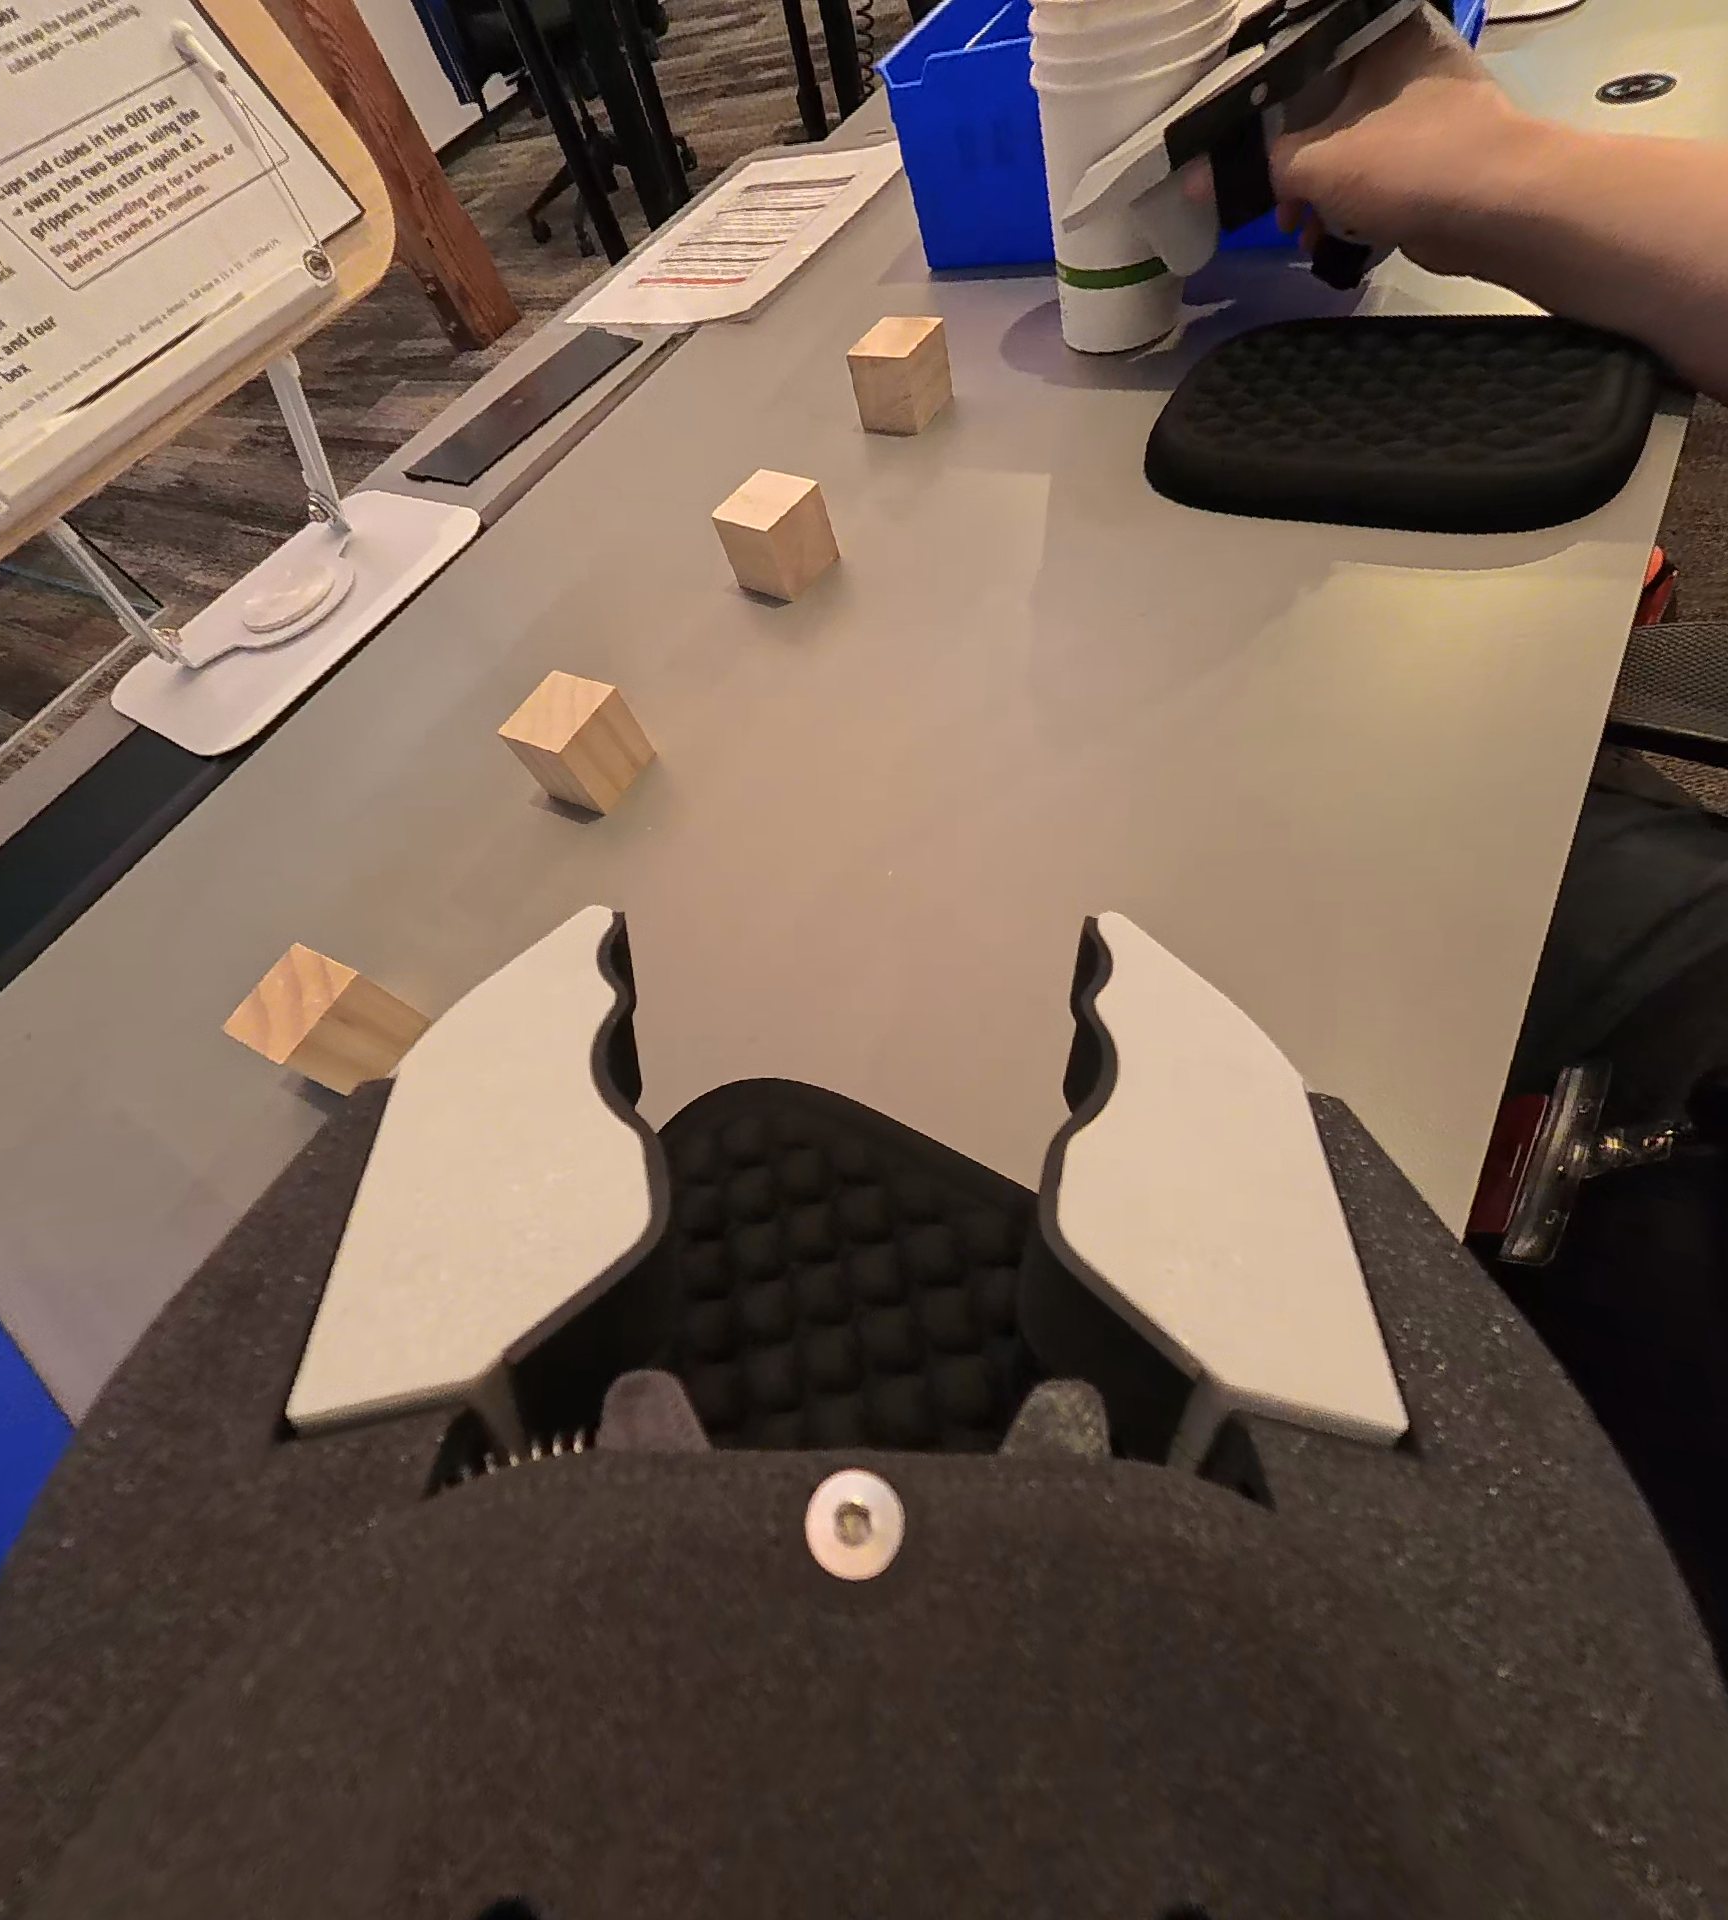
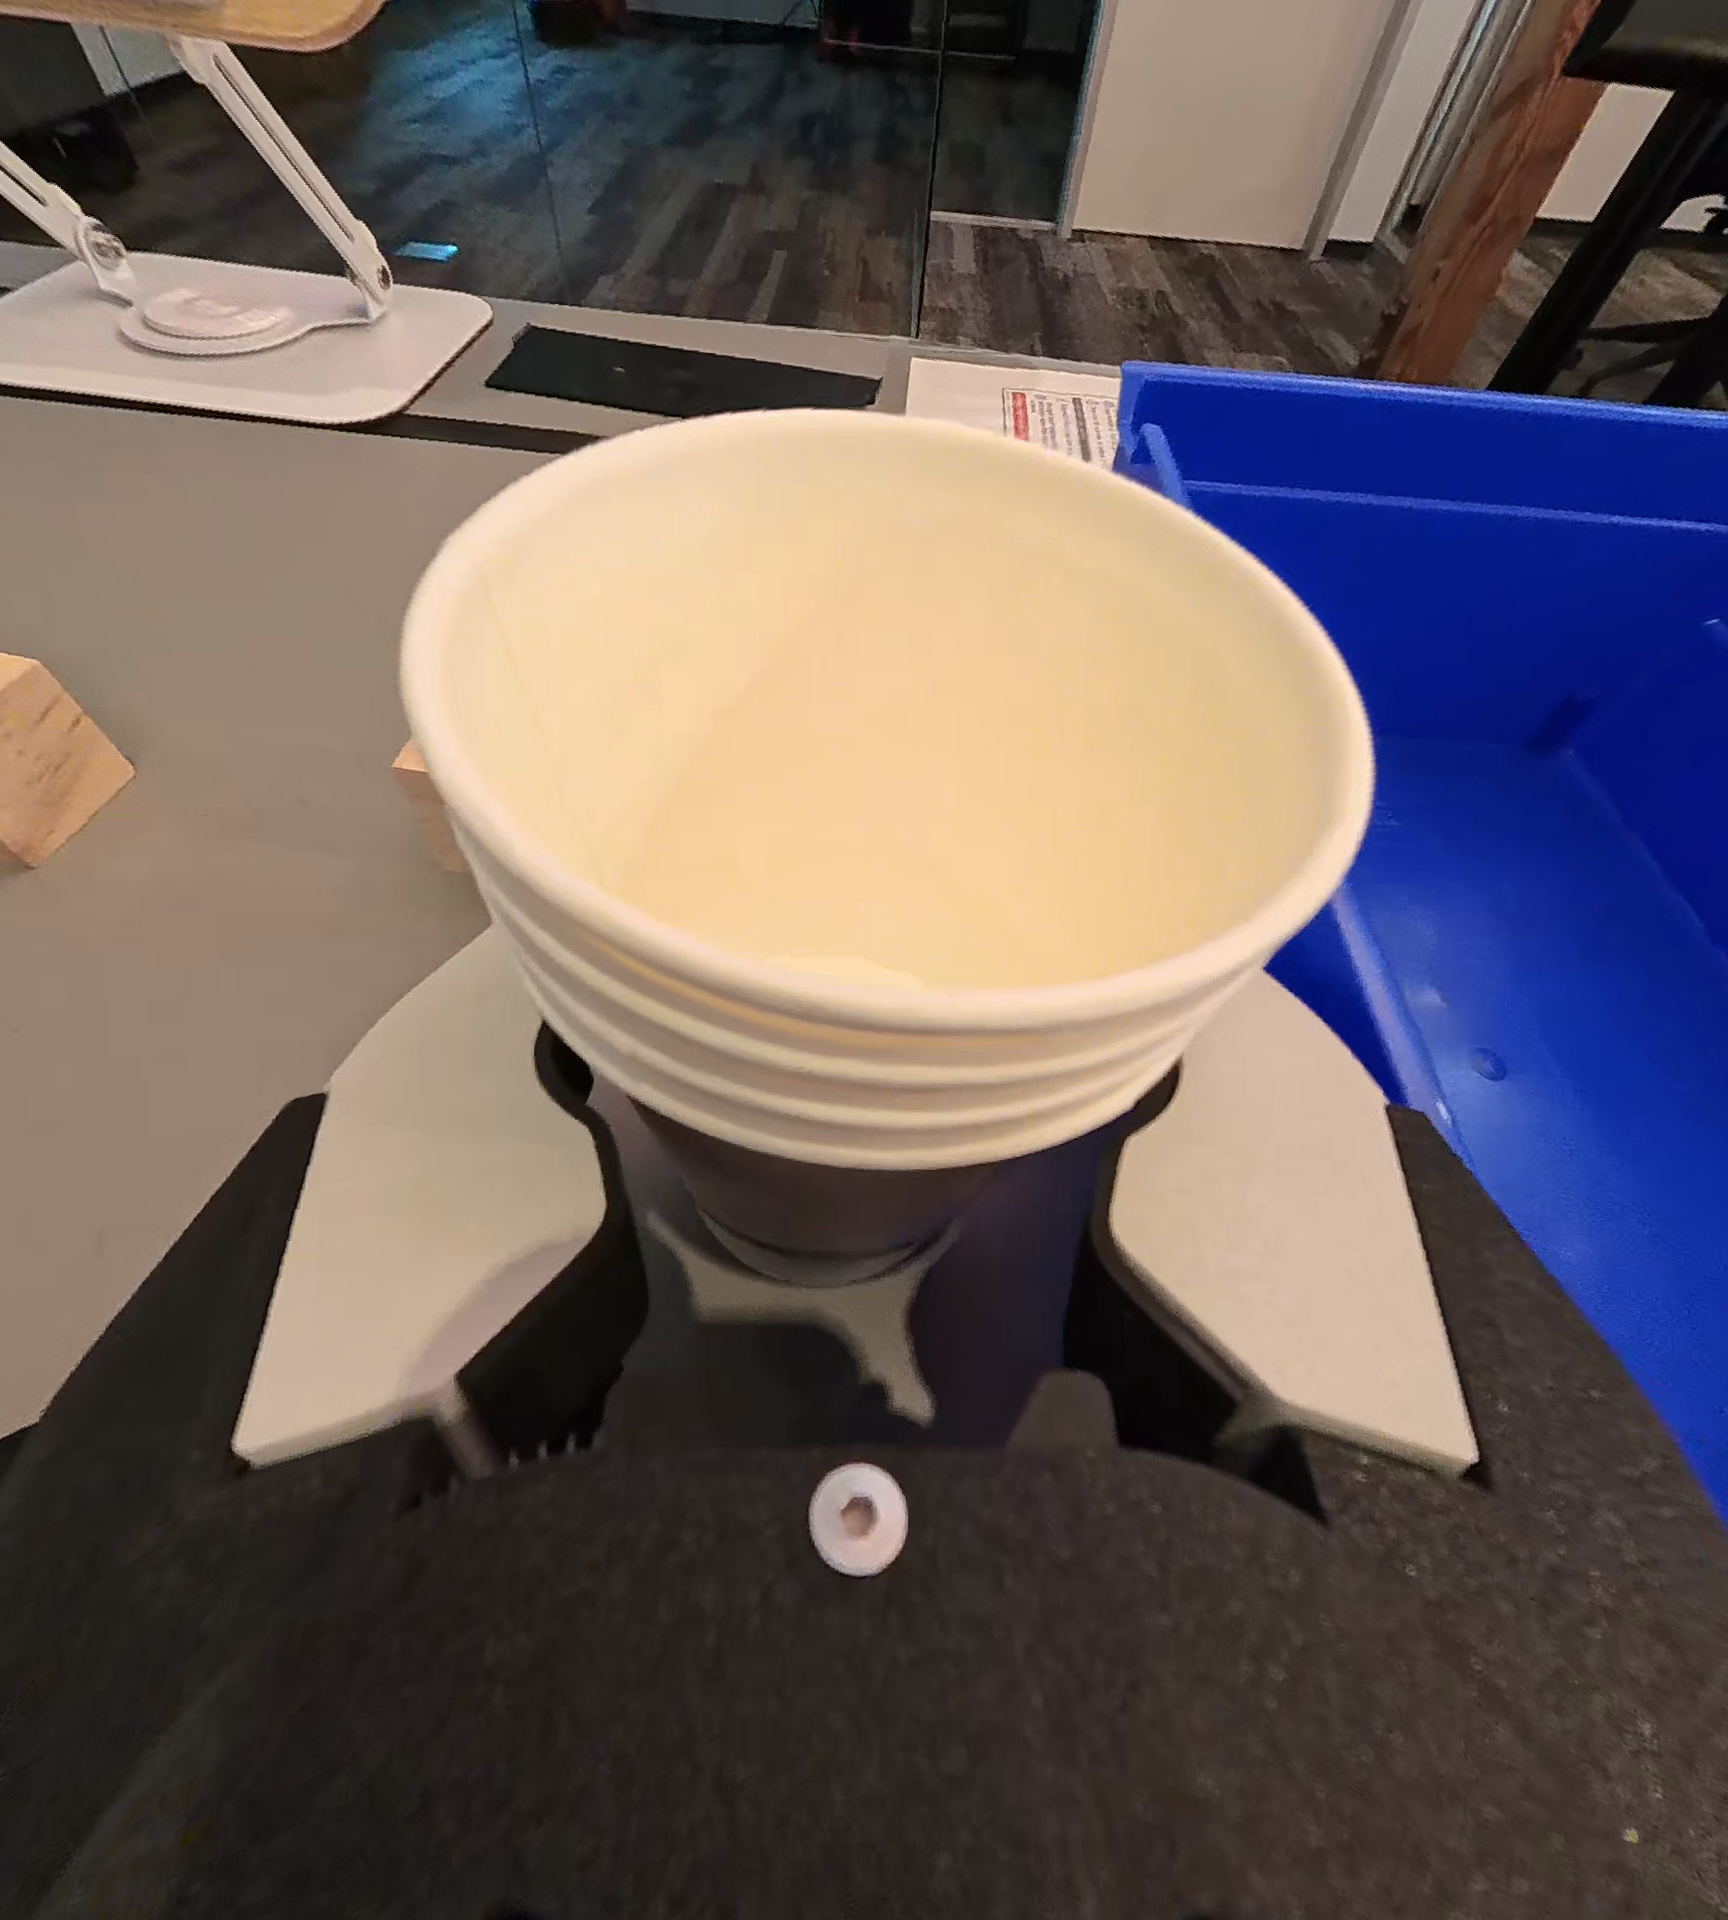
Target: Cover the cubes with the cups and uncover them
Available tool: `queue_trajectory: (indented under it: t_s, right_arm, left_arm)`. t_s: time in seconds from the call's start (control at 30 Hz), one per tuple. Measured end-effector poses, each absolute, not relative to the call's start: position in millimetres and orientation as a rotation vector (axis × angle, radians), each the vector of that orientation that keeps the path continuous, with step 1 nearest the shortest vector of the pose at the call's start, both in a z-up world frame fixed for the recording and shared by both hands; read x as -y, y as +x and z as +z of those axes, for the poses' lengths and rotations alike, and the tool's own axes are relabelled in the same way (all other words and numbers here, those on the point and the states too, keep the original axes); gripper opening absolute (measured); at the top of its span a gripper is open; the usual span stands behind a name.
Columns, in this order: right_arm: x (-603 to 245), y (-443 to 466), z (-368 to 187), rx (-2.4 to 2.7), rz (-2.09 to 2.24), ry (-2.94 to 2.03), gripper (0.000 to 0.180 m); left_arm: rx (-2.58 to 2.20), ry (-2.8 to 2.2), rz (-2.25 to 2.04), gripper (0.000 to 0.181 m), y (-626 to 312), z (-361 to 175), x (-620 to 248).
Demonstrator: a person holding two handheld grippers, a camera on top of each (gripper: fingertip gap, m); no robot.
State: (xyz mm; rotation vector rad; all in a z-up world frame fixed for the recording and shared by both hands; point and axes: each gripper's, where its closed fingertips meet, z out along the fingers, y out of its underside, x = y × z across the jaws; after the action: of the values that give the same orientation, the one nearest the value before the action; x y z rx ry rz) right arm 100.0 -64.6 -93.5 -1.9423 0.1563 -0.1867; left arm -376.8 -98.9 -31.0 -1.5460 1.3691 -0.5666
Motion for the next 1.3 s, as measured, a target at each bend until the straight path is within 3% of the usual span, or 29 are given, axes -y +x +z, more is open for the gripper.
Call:
queue_trajectory:
  t_s: [0.6,0.77,0.83,1.3]
  right_arm:
    - [83.7,77.6,-92.8,-0.071,-0.05,-1.943,0.103]
    - [90.3,74.9,-98.6,-0.079,-0.015,-1.954,0.101]
    - [91.5,73.1,-98.0,-0.069,0.003,-1.943,0.091]
    - [93.6,63.8,-89.0,-0.01,0.021,-1.92,0.09]
  left_arm:
    - [-1.396,-1.539,-0.575,0.08,-370.7,-32.6,106.0]
    - [-1.404,-1.543,-0.578,0.08,-369.2,-35.6,106.6]
    - [-1.407,-1.542,-0.582,0.08,-368.2,-36.2,107.3]
    - [-1.41,-1.541,-0.589,0.079,-367.6,-37.3,108.8]
